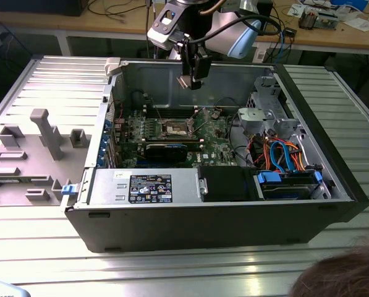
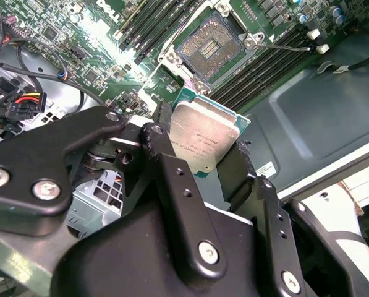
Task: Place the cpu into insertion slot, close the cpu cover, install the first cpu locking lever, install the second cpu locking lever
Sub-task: 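Place the cpu into insertion slot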
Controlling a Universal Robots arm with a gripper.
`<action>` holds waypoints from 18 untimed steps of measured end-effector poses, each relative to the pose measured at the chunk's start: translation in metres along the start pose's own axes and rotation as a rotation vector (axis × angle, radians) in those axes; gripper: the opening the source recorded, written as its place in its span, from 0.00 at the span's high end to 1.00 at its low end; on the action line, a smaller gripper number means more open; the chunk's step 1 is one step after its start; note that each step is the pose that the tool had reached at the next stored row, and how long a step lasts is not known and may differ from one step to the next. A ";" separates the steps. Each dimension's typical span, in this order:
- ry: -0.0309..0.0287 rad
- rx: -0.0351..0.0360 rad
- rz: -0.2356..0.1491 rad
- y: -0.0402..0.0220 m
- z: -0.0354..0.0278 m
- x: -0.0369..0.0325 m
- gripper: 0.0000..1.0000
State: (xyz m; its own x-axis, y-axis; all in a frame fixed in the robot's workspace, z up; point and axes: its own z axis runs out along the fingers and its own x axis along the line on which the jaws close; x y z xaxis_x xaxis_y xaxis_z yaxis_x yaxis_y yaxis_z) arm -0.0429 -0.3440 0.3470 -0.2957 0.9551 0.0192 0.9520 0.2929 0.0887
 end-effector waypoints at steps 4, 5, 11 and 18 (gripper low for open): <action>-0.0003 -0.0001 0.004 0.0000 0.0001 0.0000 0.46; -0.0004 -0.0001 0.005 0.0000 0.0001 0.0000 0.46; -0.0008 -0.0002 0.009 0.0000 0.0001 0.0000 0.46; -0.0015 -0.0004 0.017 0.0000 0.0002 0.0000 0.46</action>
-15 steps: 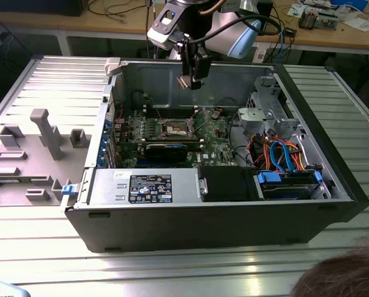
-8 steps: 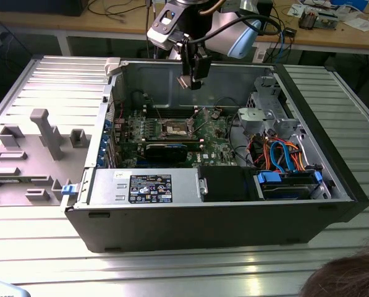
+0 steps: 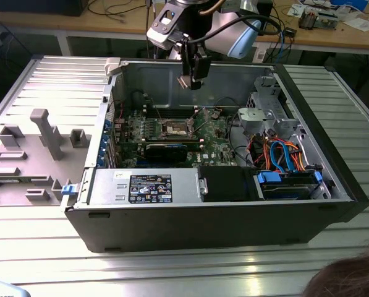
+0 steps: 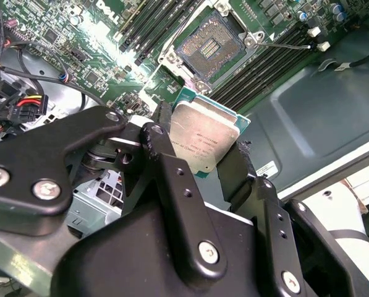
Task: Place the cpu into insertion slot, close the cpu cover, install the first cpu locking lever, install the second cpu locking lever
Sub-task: 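Place the cpu into insertion slot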
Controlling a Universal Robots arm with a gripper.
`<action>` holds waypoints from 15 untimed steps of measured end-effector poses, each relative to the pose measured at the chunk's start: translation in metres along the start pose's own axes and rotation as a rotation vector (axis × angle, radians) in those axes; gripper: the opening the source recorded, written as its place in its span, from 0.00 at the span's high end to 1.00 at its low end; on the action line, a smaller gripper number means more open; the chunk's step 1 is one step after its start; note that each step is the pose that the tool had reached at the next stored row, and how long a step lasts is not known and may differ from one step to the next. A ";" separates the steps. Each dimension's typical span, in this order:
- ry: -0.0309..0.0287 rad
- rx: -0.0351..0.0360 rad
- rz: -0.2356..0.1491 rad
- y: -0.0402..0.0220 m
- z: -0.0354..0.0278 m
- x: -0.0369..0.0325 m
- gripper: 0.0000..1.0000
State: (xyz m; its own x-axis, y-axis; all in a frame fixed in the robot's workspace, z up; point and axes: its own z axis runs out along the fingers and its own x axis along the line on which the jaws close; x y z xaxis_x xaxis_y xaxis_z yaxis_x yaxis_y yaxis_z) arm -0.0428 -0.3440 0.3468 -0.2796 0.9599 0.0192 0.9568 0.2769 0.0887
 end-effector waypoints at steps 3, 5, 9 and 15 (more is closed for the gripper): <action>-0.0004 -0.0001 0.005 0.0000 0.0000 0.0000 0.46; -0.0007 -0.0001 0.007 0.0000 0.0000 0.0000 0.46; -0.0012 -0.0002 0.014 0.0000 0.0000 0.0000 0.46; -0.0021 -0.0004 0.023 0.0000 0.0000 0.0000 0.46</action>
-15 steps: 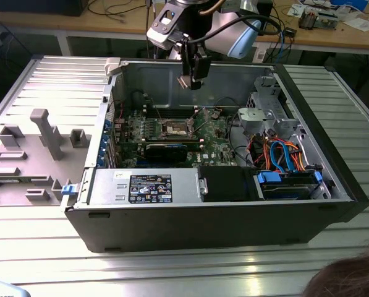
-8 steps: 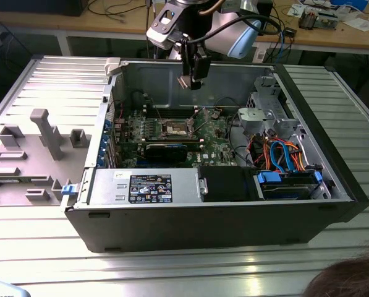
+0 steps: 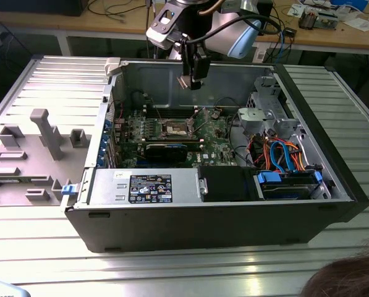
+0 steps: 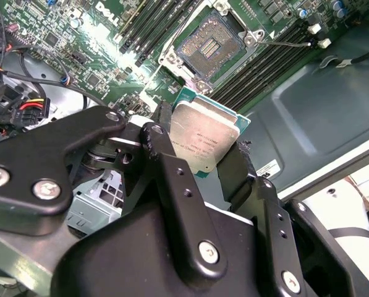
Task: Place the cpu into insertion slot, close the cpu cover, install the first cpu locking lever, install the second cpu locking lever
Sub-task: 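Place the cpu into insertion slot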
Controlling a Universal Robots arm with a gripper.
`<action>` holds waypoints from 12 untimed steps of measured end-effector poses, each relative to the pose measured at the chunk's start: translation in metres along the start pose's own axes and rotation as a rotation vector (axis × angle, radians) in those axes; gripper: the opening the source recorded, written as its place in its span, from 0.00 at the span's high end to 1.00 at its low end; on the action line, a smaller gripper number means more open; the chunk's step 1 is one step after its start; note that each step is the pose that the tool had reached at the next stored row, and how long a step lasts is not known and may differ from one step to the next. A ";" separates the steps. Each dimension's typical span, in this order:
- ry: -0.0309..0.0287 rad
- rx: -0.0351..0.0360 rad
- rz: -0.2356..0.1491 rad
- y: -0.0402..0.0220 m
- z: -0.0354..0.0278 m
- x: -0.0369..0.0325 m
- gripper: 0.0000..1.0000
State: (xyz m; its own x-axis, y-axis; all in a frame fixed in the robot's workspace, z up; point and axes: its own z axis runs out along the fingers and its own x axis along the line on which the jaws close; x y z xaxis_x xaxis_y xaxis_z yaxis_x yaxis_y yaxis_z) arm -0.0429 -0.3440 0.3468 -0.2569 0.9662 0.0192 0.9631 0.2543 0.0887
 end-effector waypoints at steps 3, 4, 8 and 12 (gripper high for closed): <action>-0.0004 -0.0001 0.004 0.0000 0.0000 0.0000 0.46; -0.0007 -0.0002 0.008 0.0000 0.0000 0.0000 0.46; -0.0014 -0.0003 0.015 0.0000 0.0000 0.0000 0.46; -0.0025 -0.0005 0.028 0.0000 0.0000 0.0000 0.46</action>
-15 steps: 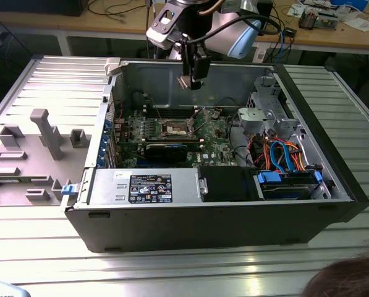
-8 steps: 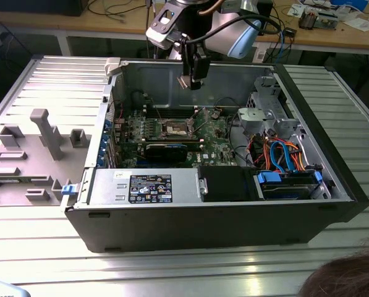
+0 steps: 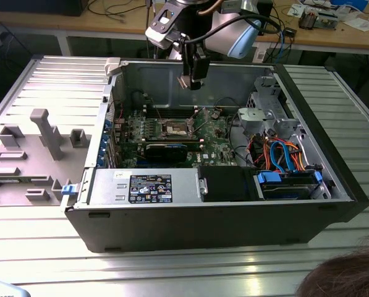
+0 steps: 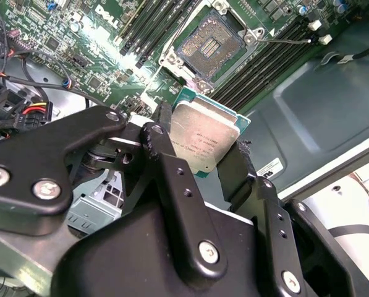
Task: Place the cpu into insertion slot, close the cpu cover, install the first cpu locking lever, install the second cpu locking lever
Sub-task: 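Place the cpu into insertion slot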
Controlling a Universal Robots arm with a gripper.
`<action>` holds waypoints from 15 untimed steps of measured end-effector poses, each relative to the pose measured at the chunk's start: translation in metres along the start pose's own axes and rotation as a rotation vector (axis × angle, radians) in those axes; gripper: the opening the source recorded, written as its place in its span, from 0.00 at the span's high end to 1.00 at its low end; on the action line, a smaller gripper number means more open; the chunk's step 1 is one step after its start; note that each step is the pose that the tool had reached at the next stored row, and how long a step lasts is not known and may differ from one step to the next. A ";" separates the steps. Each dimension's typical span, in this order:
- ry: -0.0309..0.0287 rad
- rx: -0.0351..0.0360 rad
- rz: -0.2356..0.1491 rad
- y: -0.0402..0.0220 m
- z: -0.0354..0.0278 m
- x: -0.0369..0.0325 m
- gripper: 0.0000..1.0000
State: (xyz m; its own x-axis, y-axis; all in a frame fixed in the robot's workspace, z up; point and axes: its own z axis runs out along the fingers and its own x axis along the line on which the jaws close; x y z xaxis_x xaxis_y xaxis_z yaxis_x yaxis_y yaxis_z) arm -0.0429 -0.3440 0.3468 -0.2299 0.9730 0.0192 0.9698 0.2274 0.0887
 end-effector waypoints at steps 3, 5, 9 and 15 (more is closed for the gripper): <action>-0.0005 -0.0001 0.006 0.0000 0.0000 0.0000 0.46; -0.0007 -0.0002 0.009 0.0000 0.0000 0.0000 0.46; -0.0014 -0.0003 0.016 0.0000 0.0000 0.0000 0.46; -0.0022 -0.0005 0.025 0.0000 0.0001 0.0000 0.46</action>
State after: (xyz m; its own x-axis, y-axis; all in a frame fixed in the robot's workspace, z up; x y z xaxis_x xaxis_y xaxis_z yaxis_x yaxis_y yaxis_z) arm -0.0429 -0.3440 0.3467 -0.2056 0.9785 0.0192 0.9751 0.2031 0.0887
